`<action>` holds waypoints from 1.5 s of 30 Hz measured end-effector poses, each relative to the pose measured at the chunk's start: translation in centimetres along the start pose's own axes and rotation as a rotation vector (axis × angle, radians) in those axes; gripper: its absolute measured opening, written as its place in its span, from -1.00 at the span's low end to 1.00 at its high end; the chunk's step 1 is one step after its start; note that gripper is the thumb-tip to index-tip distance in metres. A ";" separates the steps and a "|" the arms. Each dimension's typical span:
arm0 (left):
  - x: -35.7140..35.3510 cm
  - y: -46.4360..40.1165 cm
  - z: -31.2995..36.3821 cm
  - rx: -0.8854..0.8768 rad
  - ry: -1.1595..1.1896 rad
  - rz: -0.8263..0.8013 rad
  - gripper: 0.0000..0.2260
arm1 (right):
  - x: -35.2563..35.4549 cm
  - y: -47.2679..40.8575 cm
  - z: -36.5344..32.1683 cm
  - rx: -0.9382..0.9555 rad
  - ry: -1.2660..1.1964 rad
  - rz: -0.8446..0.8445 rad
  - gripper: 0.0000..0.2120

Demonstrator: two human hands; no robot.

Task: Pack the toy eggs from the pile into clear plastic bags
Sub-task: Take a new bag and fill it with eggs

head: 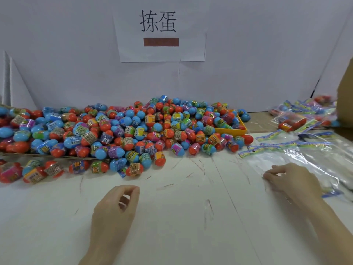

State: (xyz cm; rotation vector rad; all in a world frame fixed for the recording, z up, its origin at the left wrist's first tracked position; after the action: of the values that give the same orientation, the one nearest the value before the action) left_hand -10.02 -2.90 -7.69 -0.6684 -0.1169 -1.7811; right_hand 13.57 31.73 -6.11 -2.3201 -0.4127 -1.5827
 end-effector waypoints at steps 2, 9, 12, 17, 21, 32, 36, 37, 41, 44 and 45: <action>-0.1 0.0 -0.1 0.002 0.002 -0.002 -0.76 | -0.1 -0.1 0.4 -0.025 -0.076 0.015 -0.88; -0.2 0.0 -0.4 0.011 0.020 0.004 -0.78 | -1.0 -0.8 1.2 -0.027 -0.099 -0.049 -0.73; -0.1 0.0 -0.3 0.003 0.020 0.003 -0.79 | -0.7 -0.7 1.4 -0.022 -0.028 0.005 -0.77; -0.2 0.1 -0.1 -0.007 0.009 -0.005 -0.77 | 0.2 -0.7 1.1 0.003 0.021 0.095 -0.81; -0.1 0.2 -0.1 -0.003 0.021 0.005 -0.77 | 1.8 -1.1 0.9 0.034 -0.013 0.166 -0.84; 0.0 0.3 0.0 -0.004 0.034 0.024 -0.74 | 3.0 -1.5 -1.1 0.213 -0.303 0.168 -0.88; 0.0 0.3 -0.1 -0.017 0.018 0.015 -0.75 | 1.8 -1.1 -3.4 0.285 -0.416 -0.080 -0.88; 0.0 0.3 -0.1 -0.017 0.011 0.017 -0.74 | 2.1 -1.4 -3.1 0.253 -0.425 -0.047 -0.84; 0.0 0.3 -0.1 -0.010 0.012 0.020 -0.74 | 2.2 -2.4 -1.7 0.092 -0.472 -0.007 -0.55; -0.1 0.3 0.0 -0.018 0.005 0.020 -0.72 | 1.4 -2.5 -1.9 0.128 -0.442 -0.034 -0.66; -0.1 0.3 0.1 -0.026 -0.003 0.016 -0.71 | 1.6 -2.6 -1.8 0.128 -0.442 -0.005 -0.74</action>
State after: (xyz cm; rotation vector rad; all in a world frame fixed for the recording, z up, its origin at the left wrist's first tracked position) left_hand -9.70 -2.85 -7.74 -0.6890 -0.0903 -1.7692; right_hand 11.57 33.51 -3.79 -2.5567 -0.5984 -0.9993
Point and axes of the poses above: each hand's wrist, its own y-axis away from the middle knuckle, its own x-axis out of the back of the hand, z = x × y, the point moved 8 cm from there along -y, towards the middle knuckle, and after that the axes turned 3 degrees about y, right-handed, at the moved point
